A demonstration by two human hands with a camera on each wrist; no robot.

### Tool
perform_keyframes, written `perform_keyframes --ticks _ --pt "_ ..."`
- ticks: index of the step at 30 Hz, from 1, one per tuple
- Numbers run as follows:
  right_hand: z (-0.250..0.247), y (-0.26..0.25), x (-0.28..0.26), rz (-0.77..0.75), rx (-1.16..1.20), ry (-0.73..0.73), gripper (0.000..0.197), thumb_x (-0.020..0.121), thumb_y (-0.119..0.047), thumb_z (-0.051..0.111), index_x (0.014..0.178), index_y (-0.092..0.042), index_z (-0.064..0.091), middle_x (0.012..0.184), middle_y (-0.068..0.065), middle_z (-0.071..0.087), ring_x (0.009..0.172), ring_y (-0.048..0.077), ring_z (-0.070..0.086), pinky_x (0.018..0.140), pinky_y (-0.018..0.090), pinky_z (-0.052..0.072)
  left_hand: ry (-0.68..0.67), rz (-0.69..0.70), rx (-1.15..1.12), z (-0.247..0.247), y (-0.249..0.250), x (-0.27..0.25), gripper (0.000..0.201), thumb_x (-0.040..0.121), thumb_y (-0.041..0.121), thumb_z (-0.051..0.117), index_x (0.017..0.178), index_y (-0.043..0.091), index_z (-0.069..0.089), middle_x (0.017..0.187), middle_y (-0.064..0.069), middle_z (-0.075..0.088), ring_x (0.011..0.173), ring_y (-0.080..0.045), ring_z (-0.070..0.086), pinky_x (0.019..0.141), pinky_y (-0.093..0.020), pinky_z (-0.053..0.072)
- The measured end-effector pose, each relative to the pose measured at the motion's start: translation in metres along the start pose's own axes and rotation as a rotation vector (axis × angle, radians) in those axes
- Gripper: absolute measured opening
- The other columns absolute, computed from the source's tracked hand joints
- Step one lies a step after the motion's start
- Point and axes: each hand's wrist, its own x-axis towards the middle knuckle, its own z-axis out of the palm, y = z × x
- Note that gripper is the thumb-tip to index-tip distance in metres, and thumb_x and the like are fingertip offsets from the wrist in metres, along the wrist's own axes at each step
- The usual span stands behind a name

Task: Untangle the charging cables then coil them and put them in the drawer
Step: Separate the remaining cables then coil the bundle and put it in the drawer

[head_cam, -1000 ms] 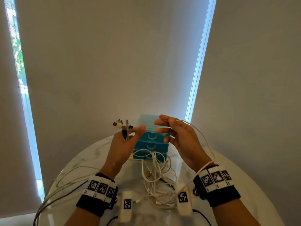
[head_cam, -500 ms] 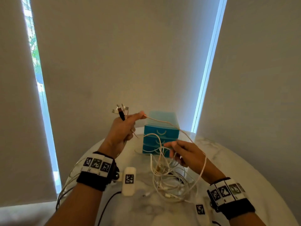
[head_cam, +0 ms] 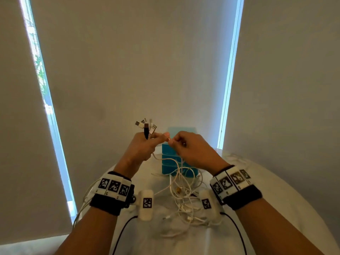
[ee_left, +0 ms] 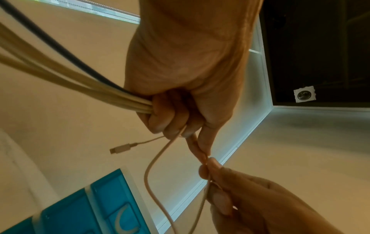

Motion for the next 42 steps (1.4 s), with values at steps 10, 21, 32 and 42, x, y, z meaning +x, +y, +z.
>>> perform_keyframes --ticks 10,21,32,42 --pt "-0.011 0.034 0.012 0.306 0.858 0.864 0.013 0.113 -0.023 0.042 0.110 -0.024 0.055 0.071 -0.002 0.067 0.058 0.013 0.059 0.048 0.024 0.045 0.372 0.007 -0.116 -0.031 0.009 -0.003 0.052 0.099 0.071 0.057 0.103 0.022 0.076 0.113 -0.007 0.066 0.130 -0.030 0.046 0.097 -0.057 0.055" --pt "0.068 -0.015 0.086 -0.076 0.285 -0.050 0.036 0.111 -0.016 0.051 0.145 -0.017 0.062 0.122 0.000 0.078 0.106 0.017 0.075 0.096 0.038 0.061 0.418 0.203 -0.161 -0.061 0.012 -0.002 0.032 0.115 0.042 0.040 0.095 0.021 0.055 0.068 0.009 0.044 0.053 -0.004 0.035 0.050 -0.022 0.031" --pt "0.052 0.050 -0.024 0.235 0.726 0.096 0.016 0.108 -0.007 0.060 0.114 -0.009 0.074 0.087 0.002 0.081 0.072 0.018 0.067 0.061 0.028 0.053 0.102 0.061 0.050 -0.014 -0.032 0.006 0.039 0.115 0.044 0.038 0.102 0.021 0.065 0.072 0.008 0.053 0.063 -0.008 0.043 0.061 -0.030 0.036" --pt "0.108 0.048 0.010 0.090 -0.135 -0.293 0.044 0.090 -0.050 0.083 0.120 -0.019 0.077 0.117 0.002 0.075 0.104 0.019 0.068 0.095 0.035 0.057 0.112 0.155 -0.034 -0.004 0.016 0.009 0.037 0.116 0.038 0.039 0.100 0.018 0.065 0.066 0.009 0.049 0.054 -0.007 0.038 0.054 -0.027 0.031"
